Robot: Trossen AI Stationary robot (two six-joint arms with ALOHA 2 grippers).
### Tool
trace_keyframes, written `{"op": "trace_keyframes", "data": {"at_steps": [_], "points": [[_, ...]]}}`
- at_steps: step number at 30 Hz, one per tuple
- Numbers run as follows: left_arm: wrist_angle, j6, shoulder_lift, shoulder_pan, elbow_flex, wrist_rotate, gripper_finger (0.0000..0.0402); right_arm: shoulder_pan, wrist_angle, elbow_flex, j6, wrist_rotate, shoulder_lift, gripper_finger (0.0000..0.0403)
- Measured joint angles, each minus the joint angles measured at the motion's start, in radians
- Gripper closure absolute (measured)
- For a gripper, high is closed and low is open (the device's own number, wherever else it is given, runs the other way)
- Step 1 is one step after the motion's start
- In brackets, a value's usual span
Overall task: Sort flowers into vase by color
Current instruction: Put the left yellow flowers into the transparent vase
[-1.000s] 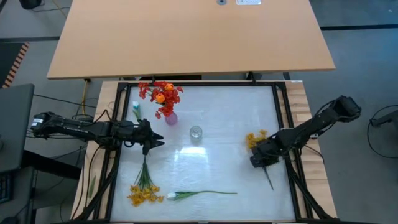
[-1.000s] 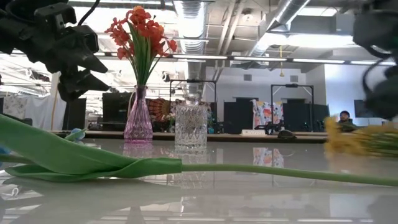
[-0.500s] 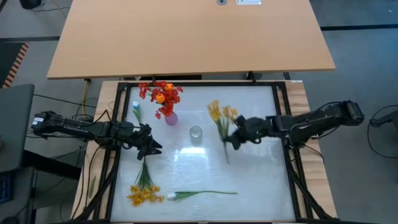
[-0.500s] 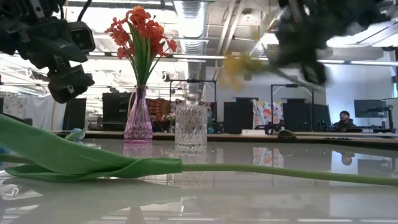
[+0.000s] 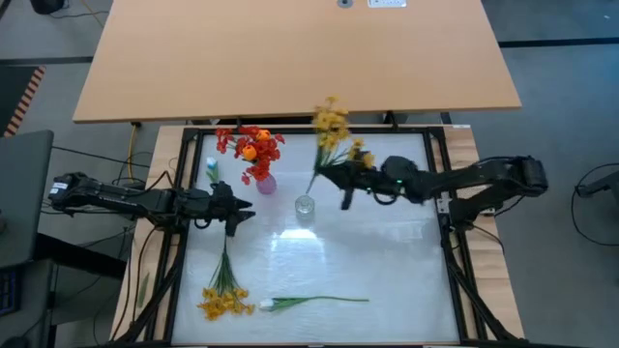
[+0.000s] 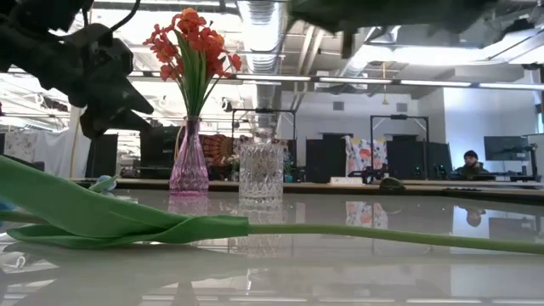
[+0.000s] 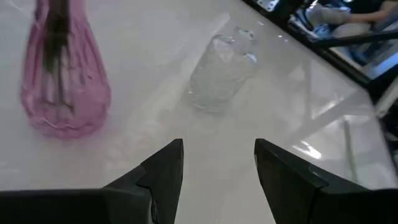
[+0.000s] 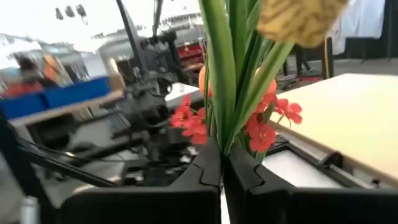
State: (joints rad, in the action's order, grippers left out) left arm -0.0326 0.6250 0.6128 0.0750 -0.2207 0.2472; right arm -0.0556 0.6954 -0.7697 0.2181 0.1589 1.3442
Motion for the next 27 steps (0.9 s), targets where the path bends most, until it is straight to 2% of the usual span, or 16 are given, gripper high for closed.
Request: {"op": "trace_keyframes", "data": {"at_steps": [5, 10, 14, 27], "points": [[-0.006, -0.019, 0.012, 0.0, 0.0, 0.023, 0.0217, 0.014, -0.034, -0.114, -0.128, 0.002, 0.147, 0.0379], [-0.001, -0.015, 0.025, 0.0, 0.0, 0.051, 0.0217, 0.039, -0.177, -0.182, -0.234, 0.074, 0.187, 0.0379], [-0.001, 0.0, 0.026, -0.001, 0.0, 0.081, 0.0217, 0.043, -0.232, -0.185, -0.232, 0.086, 0.187, 0.0379], [-0.001, -0.038, 0.026, -0.001, 0.0, 0.077, 0.0217, 0.059, -0.253, -0.187, -0.161, 0.106, 0.25, 0.0379]]}}
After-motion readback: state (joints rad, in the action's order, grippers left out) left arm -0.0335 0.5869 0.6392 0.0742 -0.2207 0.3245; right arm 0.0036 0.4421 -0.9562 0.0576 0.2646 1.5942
